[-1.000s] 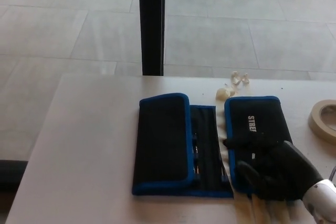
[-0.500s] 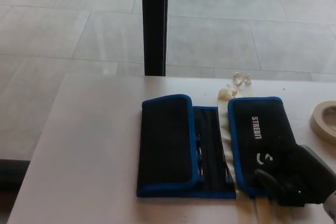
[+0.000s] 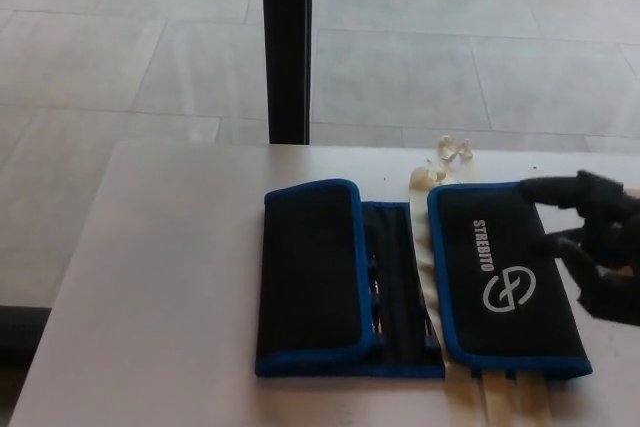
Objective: The robot uses its right hand to lift an edge of the toolkit kept in middle of the desk and make one fold in it
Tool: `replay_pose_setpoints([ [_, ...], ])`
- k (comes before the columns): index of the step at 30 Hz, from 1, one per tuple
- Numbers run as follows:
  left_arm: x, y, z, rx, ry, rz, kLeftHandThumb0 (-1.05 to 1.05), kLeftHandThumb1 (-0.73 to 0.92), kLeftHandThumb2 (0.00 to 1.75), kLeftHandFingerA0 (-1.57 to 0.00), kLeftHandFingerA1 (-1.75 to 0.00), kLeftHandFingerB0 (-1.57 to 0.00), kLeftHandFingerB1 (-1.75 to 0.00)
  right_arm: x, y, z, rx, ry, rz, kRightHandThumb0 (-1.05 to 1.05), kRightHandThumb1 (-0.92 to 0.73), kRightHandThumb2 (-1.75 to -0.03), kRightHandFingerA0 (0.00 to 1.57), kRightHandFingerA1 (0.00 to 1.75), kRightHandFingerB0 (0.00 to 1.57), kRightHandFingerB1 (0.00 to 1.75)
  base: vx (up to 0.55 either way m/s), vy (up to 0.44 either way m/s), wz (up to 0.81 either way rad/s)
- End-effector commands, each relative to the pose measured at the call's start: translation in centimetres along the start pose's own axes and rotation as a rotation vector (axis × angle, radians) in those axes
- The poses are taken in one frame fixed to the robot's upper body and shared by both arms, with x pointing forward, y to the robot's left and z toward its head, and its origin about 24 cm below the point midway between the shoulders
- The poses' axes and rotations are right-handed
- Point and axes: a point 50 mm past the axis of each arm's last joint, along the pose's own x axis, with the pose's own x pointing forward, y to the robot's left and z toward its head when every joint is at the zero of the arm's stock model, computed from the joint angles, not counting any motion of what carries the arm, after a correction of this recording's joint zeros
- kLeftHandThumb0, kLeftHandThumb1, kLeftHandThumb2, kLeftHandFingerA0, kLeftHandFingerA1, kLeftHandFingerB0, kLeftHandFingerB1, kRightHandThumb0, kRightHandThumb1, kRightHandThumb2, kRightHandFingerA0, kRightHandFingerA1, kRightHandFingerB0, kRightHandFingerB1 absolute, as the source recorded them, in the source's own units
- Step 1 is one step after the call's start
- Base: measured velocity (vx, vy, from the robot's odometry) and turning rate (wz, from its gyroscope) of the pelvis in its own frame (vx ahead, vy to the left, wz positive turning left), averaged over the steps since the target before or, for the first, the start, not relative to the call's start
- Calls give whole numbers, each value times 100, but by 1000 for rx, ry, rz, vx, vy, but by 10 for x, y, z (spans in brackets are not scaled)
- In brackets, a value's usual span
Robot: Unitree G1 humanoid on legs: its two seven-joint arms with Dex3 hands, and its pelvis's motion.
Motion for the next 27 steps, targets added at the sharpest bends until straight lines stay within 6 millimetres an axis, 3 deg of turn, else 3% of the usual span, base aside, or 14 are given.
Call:
replay_pose_setpoints([
  [1, -1, 8, -8, 7, 25, 19, -76, 90, 67, -42, -67, -31, -49, -17, -78, 38, 256, -87, -231, -54, -65, -93, 52, 57, 35, 51, 0, 0, 0],
  [2, -1, 8, -9, -1, 28, 14, -75, 90, 67, -38, -62, -30, -47, -23, -102, 31, 243, -78, -302, -47, -80, -64, 57, 46, 43, 39, 0, 0, 0],
  [6, -2, 9, -11, -30, 40, 14, -75, 89, 66, -37, -63, -32, -47, -57, -162, 3, 272, 58, -578, -46, -77, -63, 58, 47, 40, 38, 0, 0, 0],
  [7, -1, 8, -11, 1, 35, 16, -75, 90, 67, -40, -63, -33, -48, -67, -175, -8, 273, 91, -636, -56, -62, -92, 53, 58, 36, 51, 0, 0, 0],
  [8, -2, 8, -11, -7, 32, 15, -75, 89, 67, -39, -64, -30, -47, -78, -184, -21, 286, 116, -712, -58, -72, -62, 68, 46, 48, 38, 0, 0, 0],
  [10, -2, 8, -12, 4, 32, 12, -76, 90, 67, -38, -63, -31, -47, -108, -202, -51, 304, 193, -895, -73, -68, -61, 81, 56, 60, 45, 0, 0, 0],
  [13, -2, 8, -12, -11, 35, 18, -76, 89, 67, -39, -66, -30, -49, -130, -211, -68, 312, 255, -1012, -78, -71, -61, 81, 62, 55, 54, 0, 0, 0],
  [14, -2, 8, -11, -4, 31, 17, -76, 91, 66, -40, -65, -30, -48, -140, -214, -75, 348, 266, -1090, -75, -51, -100, 87, 72, 55, 65, 0, 0, 0],
  [15, -2, 8, -11, -2, 29, 14, -75, 91, 67, -39, -62, -30, -47, -146, -216, -80, 376, 274, -1136, -79, -69, -61, 88, 69, 51, 63, 0, 0, 0],
  [17, -2, 9, -10, -1, 23, 18, -77, 92, 66, -43, -67, -33, -49, -167, -217, -94, 438, 277, -1250, -82, -70, -61, 78, 87, 44, 77, 0, 0, 0],
  [19, -2, 9, -9, 4, 21, 21, -76, 91, 67, -43, -68, -31, -49, -186, -215, -108, 496, 282, -1376, -84, -69, -61, 85, 91, 69, 84, 0, 0, 0],
  [20, -2, 9, -8, 4, 20, 19, -76, 91, 67, -40, -67, -31, -49, -187, -215, -108, 496, 281, -1378, -74, -82, -64, 58, 115, 27, 98, 0, 0, 0],
  [21, -2, 9, -8, 5, 19, 19, -76, 91, 67, -40, -67, -31, -49, -195, -213, -116, 543, 295, -1418, -83, -70, -61, 80, 91, 51, 86, 0, 0, 0],
  [27, -2, 7, -13, -9, 29, 14, -76, 91, 66, -42, -65, -33, -48, -231, -191, -148, 765, 284, -1657, -80, -76, -62, 64, 113, 29, 96, 0, 0, 0],
])
